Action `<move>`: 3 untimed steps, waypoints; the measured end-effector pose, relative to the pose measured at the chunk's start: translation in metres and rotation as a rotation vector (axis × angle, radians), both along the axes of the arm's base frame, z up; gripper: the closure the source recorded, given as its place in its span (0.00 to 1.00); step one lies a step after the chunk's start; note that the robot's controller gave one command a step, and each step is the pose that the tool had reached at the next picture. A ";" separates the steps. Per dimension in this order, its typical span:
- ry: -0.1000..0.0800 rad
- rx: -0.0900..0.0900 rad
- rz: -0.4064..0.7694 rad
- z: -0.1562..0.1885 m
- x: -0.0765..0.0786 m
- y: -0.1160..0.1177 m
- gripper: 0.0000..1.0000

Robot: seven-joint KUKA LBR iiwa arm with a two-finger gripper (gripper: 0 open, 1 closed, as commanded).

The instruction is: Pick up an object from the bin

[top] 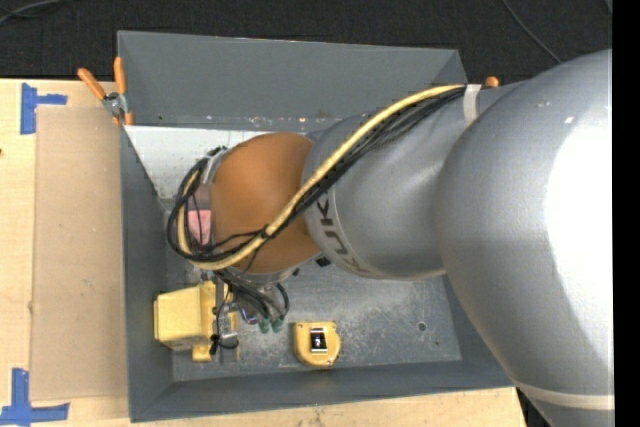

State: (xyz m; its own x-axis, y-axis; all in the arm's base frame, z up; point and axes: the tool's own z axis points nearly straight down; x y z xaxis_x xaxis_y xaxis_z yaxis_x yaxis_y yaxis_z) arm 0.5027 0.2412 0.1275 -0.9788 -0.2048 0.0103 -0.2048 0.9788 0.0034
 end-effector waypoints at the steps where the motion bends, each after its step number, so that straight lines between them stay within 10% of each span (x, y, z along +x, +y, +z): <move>1: -0.001 0.001 -0.008 -0.021 0.009 0.004 0.00; 2: 0.004 -0.001 0.003 -0.023 -0.005 -0.029 0.00; 3: -0.001 0.002 0.023 -0.017 -0.003 0.004 1.00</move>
Offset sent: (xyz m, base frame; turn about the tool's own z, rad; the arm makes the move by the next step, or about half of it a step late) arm -0.0081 -0.0345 -0.0216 -0.0052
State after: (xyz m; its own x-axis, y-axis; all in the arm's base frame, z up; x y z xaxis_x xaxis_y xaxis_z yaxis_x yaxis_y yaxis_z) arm 0.5001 0.2455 0.1108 -0.9737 -0.2276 0.0092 -0.2276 0.9737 0.0049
